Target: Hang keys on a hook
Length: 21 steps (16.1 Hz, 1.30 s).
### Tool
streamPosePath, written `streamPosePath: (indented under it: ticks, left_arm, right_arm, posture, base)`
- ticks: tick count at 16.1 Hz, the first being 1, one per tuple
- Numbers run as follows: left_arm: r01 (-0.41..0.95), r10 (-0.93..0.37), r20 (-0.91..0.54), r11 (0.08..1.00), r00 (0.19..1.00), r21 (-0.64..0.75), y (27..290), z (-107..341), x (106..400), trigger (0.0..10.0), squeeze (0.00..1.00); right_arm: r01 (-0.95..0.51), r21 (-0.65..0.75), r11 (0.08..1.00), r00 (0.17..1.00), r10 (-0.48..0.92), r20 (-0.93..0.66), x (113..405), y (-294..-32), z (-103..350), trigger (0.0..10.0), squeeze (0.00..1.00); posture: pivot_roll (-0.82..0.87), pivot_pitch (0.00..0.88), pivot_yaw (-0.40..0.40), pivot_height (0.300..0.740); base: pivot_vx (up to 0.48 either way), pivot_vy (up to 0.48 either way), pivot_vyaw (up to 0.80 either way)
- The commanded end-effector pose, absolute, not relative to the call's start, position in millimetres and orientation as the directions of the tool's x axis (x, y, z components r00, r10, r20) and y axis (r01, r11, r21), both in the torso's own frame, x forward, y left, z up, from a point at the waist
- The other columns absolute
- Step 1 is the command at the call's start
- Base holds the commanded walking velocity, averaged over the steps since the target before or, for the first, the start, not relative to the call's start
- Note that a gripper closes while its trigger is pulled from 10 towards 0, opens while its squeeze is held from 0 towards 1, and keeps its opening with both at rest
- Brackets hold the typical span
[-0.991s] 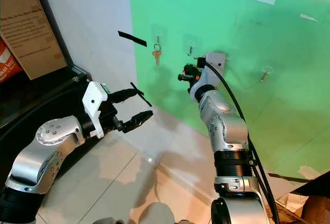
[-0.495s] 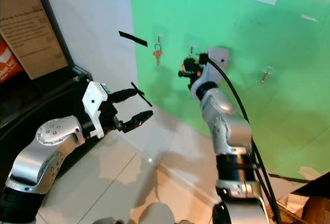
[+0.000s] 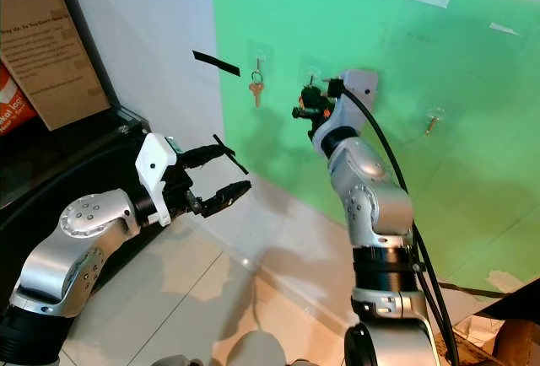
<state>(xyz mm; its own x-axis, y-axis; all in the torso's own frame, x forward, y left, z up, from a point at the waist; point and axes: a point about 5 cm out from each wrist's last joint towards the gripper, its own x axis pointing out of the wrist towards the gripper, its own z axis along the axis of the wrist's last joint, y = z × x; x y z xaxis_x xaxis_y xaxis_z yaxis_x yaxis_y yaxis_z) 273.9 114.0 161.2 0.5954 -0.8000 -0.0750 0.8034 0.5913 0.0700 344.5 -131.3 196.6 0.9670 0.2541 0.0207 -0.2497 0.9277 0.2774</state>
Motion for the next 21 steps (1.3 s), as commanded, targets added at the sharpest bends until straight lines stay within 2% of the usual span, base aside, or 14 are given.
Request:
streamPosePath:
  ticks: [1, 10, 12, 16, 21]
  left_arm:
    - [0.803, -0.8, -0.076, 0.59, 0.596, 0.086, 114, 162, 275, 10.0, 0.0]
    - [0.803, -0.8, -0.08, 0.589, 0.595, 0.086, 115, 163, 275, 10.0, 0.0]
    - [0.805, -0.802, -0.082, 0.586, 0.592, 0.087, 115, 163, 276, 10.0, 0.0]
    - [0.807, -0.803, -0.086, 0.584, 0.59, 0.089, 114, 163, 276, 10.0, 0.0]
    - [0.805, -0.801, -0.087, 0.586, 0.593, 0.092, 114, 163, 276, 10.0, 0.0]
  right_arm:
    - [-0.253, 0.301, 0.919, 0.966, 0.257, 0.028, 348, -129, 199, 10.0, 0.0]
    - [-0.182, 0.369, 0.911, 0.981, 0.192, 0.011, 354, -139, 198, 10.0, 0.0]
    - [-0.153, 0.336, 0.929, 0.977, 0.194, -0.091, 353, -139, 182, 10.0, 0.0]
    - [-0.186, 0.298, 0.936, 0.952, 0.246, -0.181, 347, -131, 165, 10.0, 0.0]
    - [-0.235, 0.319, 0.918, 0.956, 0.278, -0.096, 345, -131, 180, 10.0, 0.0]
  posture:
    - [0.01, 0.0, -0.025, 0.74]
    - [0.01, 0.0, -0.024, 0.74]
    - [0.01, 0.0, -0.018, 0.74]
    - [0.01, 0.0, -0.018, 0.74]
    - [0.01, 0.0, -0.017, 0.74]
  base:
    - [0.0, 0.0, 0.0]
    - [0.0, 0.0, 0.0]
    - [0.0, 0.0, 0.0]
    - [0.0, 0.0, 0.0]
    - [0.0, 0.0, 0.0]
